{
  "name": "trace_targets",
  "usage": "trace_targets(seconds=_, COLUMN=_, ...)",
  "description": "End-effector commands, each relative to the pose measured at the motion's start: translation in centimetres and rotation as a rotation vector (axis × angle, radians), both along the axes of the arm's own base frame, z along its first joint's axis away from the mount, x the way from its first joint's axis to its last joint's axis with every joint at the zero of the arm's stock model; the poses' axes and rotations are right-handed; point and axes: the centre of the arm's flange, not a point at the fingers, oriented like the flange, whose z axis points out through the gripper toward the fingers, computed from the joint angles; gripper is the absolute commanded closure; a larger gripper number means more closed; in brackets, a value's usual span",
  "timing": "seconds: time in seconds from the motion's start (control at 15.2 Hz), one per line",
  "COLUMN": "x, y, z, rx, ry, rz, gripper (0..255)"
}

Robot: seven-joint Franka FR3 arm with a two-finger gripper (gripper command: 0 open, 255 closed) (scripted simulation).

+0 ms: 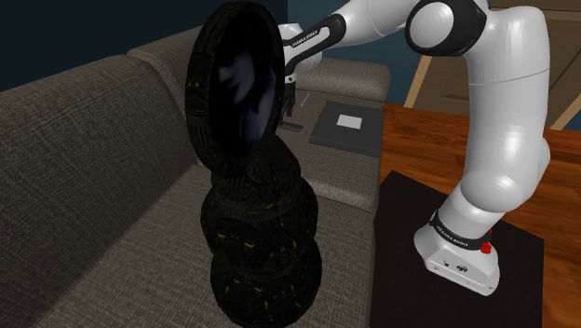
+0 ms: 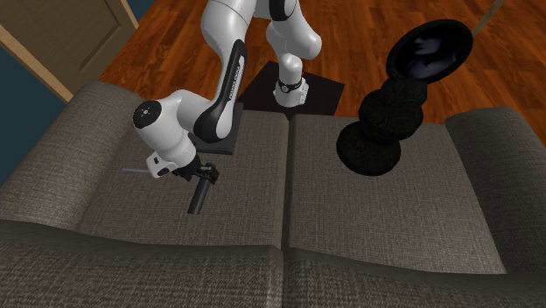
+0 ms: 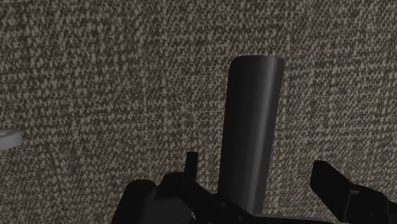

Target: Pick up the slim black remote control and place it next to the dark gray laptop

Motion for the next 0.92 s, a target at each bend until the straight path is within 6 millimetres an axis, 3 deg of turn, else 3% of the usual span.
trace_targets(seconds=0.0, x=0.0, y=0.0, z=0.0, rx=0.000, ry=0.000, rz=0.000, gripper=0)
trace_targets(seconds=0.07, x=0.0, y=0.0, z=0.0, rx=0.000, ry=0.000, rz=0.000, gripper=0)
trace_targets(seconds=0.33, x=0.1, y=-0.4, z=5.0, rx=0.000, ry=0.000, rz=0.000, gripper=0)
trace_targets(seconds=0.86, x=0.1, y=-0.4, z=5.0, rx=0.000, ry=0.000, rz=0.000, gripper=0)
